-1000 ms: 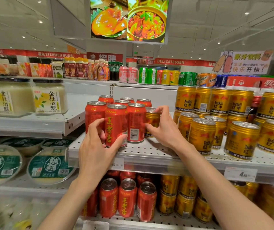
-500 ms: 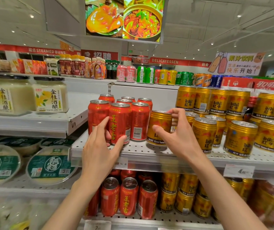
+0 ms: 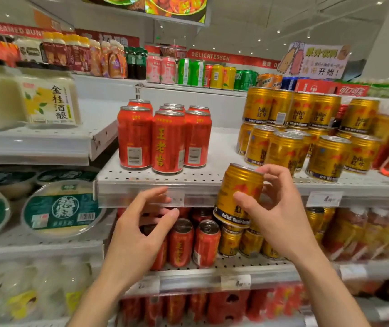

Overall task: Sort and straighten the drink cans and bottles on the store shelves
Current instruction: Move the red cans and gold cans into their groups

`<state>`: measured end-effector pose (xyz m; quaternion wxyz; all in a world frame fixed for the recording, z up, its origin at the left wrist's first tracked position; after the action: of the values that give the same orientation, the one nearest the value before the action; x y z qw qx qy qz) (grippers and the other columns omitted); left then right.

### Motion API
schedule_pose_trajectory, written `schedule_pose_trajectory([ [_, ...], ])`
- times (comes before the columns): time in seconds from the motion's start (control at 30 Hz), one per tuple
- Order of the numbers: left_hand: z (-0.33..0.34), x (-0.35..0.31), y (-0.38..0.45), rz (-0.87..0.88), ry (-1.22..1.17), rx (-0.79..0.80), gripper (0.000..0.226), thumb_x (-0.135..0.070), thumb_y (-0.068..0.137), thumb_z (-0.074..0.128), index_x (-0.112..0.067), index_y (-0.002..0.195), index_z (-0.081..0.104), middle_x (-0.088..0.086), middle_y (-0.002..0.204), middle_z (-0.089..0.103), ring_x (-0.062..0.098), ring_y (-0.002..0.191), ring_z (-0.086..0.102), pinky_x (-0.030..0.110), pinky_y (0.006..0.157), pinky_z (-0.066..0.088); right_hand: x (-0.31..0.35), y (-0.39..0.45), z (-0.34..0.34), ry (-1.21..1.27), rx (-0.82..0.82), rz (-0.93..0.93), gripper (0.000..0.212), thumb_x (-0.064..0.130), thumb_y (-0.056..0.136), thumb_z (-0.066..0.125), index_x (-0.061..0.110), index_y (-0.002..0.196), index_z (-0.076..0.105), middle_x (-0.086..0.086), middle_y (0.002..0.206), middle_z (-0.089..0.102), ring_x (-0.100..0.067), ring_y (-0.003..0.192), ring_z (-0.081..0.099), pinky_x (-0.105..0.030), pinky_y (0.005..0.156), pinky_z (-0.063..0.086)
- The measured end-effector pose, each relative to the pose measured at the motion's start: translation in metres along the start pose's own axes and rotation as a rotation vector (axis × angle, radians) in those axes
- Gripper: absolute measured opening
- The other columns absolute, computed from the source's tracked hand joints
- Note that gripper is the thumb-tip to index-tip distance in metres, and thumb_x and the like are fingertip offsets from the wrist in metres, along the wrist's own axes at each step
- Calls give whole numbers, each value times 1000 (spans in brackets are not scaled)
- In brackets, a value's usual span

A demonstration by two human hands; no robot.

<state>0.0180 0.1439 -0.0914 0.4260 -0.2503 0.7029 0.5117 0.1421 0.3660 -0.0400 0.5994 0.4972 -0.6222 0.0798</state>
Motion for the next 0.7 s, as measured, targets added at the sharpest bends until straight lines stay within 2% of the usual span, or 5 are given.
schedule_pose_trajectory([
  [0.07,6,14,-10,-51,-16,18,35,-29,86,71,-35,120,64,-11,107,71,10,100,69,24,87,56,-20,-16,0,8,-7,38,46,33,77,83,43,109,51,8,112,67,-12,100,69,-33,83,55],
  [0.23,17,32,-29,-136,-13,-38,32,-19,89,71,-31,119,65,-14,104,71,6,95,68,13,82,52,-59,-40,-14,34,-30,102,45,20,80,83,36,109,53,-3,115,60,-11,86,70,-26,72,59],
  [0.43,64,25,-40,-143,47,-77,31,-24,89,71,-32,118,65,-13,104,73,9,97,69,13,82,52,-85,-42,-64,88,-44,115,46,18,80,82,34,111,52,17,108,61,-18,81,74,-20,64,56],
  [0.57,116,7,-44,-121,48,-127,30,-28,87,69,-31,117,65,-9,103,74,13,97,70,32,90,57,-101,-29,-108,98,13,96,47,27,79,82,40,111,51,32,102,61,-18,88,74,-27,71,59],
  [0.7,176,-15,-41,-92,48,-148,34,-34,84,67,-29,117,65,-5,101,74,16,94,70,39,89,57,-113,-14,-155,88,82,73,47,31,78,83,42,111,51,12,115,62,-15,96,72,-38,81,61],
])
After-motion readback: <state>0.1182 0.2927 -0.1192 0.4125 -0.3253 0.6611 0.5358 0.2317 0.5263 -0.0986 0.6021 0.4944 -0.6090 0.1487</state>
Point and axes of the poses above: each hand's wrist, its own y-axis towards the middle knuckle, its own z-axis out of the palm, x = y × z, the point moved 9 cm from there along y, towards the middle knuckle
